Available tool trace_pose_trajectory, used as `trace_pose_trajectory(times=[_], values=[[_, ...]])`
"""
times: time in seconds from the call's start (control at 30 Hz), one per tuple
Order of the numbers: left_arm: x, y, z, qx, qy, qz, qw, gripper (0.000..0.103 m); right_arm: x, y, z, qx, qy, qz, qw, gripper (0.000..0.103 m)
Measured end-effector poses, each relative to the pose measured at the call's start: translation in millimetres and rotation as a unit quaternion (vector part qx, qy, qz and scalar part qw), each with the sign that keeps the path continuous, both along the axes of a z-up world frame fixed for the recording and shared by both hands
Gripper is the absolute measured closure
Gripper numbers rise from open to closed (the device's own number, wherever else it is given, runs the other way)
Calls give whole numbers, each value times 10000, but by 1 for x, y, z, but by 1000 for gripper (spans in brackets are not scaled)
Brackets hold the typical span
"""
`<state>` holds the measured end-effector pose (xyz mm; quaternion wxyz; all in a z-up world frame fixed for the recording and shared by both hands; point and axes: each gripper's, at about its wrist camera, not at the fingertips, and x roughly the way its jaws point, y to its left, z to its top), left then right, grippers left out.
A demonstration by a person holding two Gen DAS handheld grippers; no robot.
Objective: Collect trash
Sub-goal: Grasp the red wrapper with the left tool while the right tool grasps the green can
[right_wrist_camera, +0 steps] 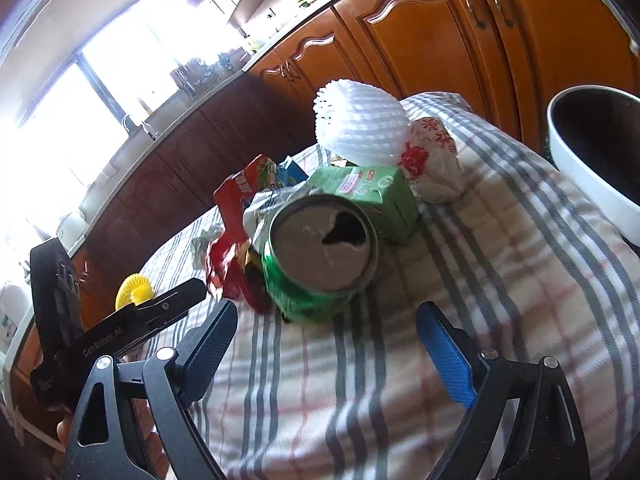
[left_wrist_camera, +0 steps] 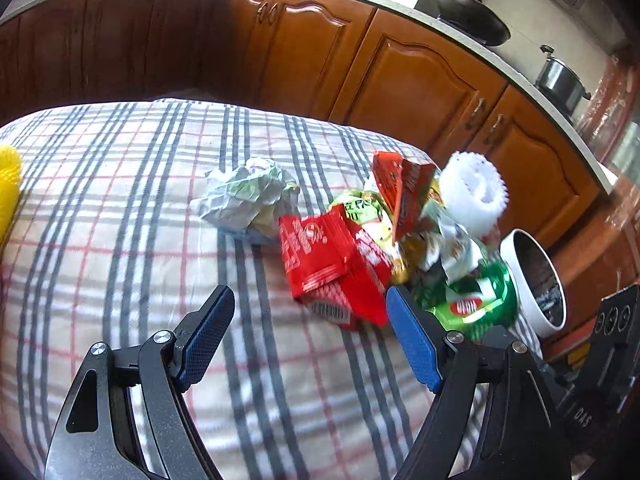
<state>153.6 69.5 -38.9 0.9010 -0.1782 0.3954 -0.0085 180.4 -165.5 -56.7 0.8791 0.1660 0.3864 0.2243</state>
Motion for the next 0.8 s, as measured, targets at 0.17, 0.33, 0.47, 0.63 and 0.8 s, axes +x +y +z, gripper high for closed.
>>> trace_pose_trajectory(times=[0.17,0.33,0.47,0.63,0.8], values=[[18,-5,-6,-9,15,-105,9999,40,16,4,-4,101,72,-91,9999,33],[11,-18,0,103,-152,-431,9989,58,16,-3,5,134,-115,-120,9998,77],[-9,-27,7,144,-270,-595,9978,60,4,-20,10,93,-231,-102,9996,78],[-25,-48,14,123,-346,-921,9951,62,-13,-45,17,77,-351,-208,9991,78],[-35,-85,23,66,-435,-1395,9892,65,-27,-67,24,67,-451,-364,9983,78]])
